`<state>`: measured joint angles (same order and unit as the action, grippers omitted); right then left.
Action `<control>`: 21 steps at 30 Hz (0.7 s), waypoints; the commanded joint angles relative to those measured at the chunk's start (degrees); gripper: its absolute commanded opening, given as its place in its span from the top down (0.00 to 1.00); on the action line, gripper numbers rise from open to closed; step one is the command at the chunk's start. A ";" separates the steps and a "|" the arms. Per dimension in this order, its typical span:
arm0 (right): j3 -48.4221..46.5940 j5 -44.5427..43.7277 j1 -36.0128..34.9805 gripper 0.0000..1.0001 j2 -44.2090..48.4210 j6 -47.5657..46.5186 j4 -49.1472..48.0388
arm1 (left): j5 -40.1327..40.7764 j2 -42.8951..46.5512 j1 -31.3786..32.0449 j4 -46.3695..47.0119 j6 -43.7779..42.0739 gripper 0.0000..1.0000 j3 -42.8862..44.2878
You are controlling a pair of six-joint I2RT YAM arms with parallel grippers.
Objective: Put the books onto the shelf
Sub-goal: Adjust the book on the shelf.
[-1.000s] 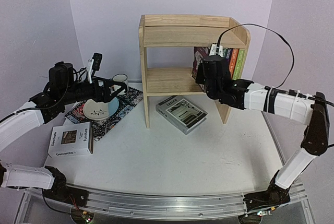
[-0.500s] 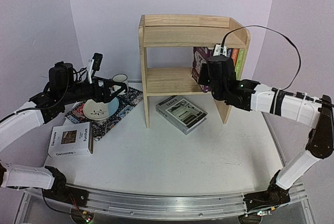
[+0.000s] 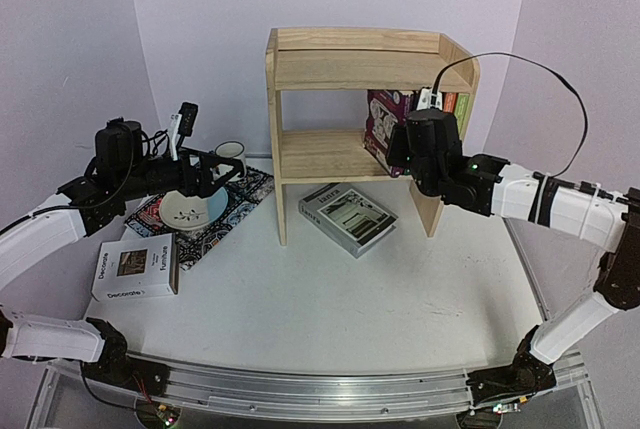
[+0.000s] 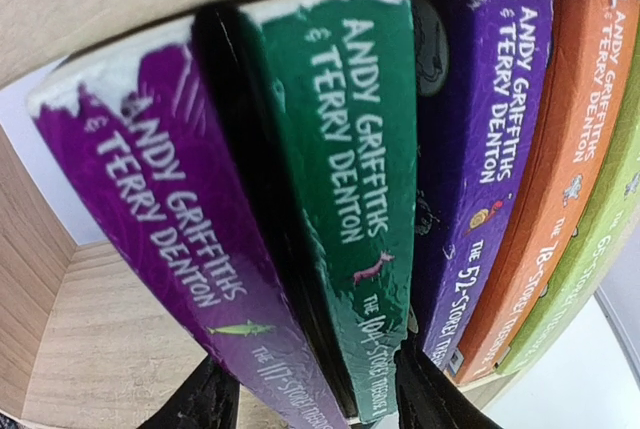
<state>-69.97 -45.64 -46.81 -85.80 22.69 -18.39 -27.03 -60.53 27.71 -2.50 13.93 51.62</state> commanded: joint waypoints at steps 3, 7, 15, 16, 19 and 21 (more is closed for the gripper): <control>1.05 0.53 -0.58 0.46 3.58 1.83 0.35 | -0.87 -0.06 -0.02 2.25 0.43 0.00 1.53; 1.18 1.26 -0.80 0.46 3.99 1.99 0.71 | -0.98 -0.07 0.00 2.26 0.56 0.00 1.53; 2.65 4.16 -1.85 0.42 6.89 4.07 2.98 | -0.97 -0.01 -0.02 2.26 0.79 0.01 1.36; 3.27 4.81 -1.98 0.42 7.61 4.51 3.58 | -0.95 0.01 -0.01 2.27 0.85 0.00 1.31; 6.78 8.01 -2.26 0.41 10.75 5.10 5.34 | -0.90 0.10 -0.01 2.29 1.23 0.00 1.22; 11.51 12.23 -2.29 0.39 13.46 3.93 5.24 | -0.72 0.39 -0.01 2.28 1.66 0.00 0.76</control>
<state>-64.32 -39.08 -48.67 -77.84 26.43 -14.92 -27.07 -60.53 27.73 -2.50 14.60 51.62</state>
